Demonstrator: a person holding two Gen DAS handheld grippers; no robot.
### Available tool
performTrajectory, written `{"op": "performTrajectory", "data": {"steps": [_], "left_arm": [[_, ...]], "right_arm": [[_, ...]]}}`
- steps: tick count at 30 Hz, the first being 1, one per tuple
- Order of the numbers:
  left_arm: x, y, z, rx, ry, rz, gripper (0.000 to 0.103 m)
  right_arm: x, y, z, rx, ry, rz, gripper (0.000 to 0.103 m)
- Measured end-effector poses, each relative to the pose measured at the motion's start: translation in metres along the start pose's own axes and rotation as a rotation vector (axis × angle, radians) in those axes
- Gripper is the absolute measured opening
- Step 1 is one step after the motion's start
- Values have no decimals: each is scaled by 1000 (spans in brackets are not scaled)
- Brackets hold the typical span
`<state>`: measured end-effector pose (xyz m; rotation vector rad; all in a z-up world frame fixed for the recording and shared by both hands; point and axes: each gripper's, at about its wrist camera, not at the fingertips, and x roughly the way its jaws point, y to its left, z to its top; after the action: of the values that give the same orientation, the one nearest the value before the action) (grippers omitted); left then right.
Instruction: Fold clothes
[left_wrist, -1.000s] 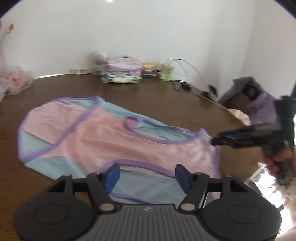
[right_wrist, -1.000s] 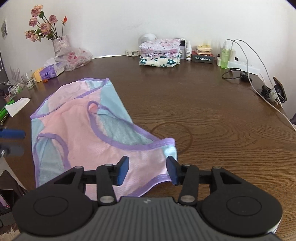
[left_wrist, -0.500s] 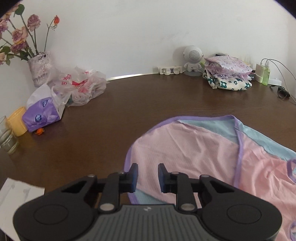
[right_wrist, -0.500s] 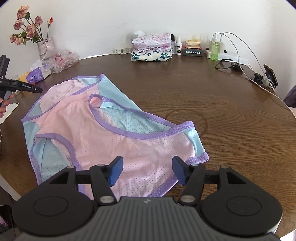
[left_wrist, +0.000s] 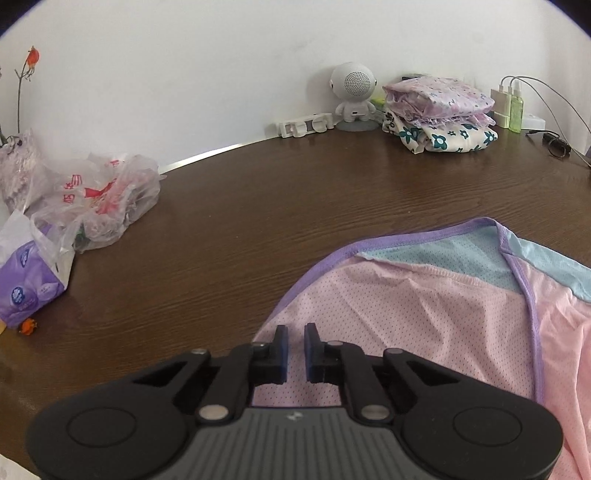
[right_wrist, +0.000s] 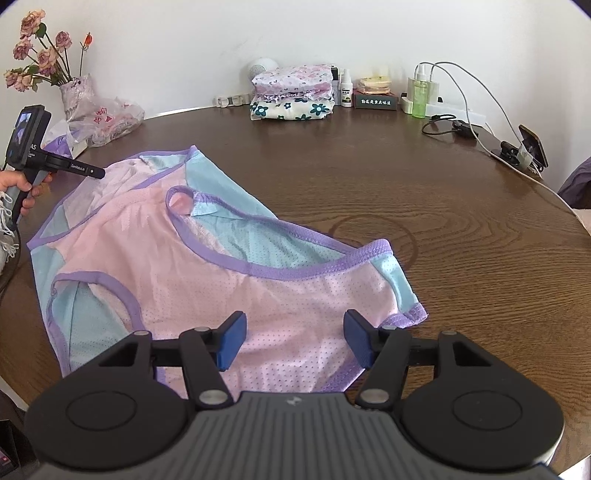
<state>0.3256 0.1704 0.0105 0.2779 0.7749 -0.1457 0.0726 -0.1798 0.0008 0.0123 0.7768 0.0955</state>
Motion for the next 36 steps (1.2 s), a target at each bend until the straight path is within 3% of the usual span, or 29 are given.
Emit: {"op": "performTrajectory", "data": {"steps": [6,11,16,21,25,28,30,32,36], "left_arm": [[-17,-17,-17,31,25,102,4],[-46,-52,-48,110,46,238,1],[-82,-92,-81,169,75,301,0],[-117,-134,-111,238,89,326,0],[-138,-159,-126,272,96,329,0],[-149,-166,-130,270,111,297,0],[-154,-158,-125,219,122,256,3],[-154,-145,-116,153,117,220,12],[-146,-130,-101,68,96,232,17]], "right_arm": [[7,-17,9,-39,28,-48,60],[21,-48,28,-80,68,-17,64],[43,-78,54,-148,96,40,70],[69,-104,79,-180,110,35,70],[81,-118,93,-133,109,47,70],[62,-120,91,-92,46,65,70],[46,-121,85,-78,8,83,70],[27,-119,75,-80,-22,108,70],[6,-108,50,-85,-21,124,70]]}}
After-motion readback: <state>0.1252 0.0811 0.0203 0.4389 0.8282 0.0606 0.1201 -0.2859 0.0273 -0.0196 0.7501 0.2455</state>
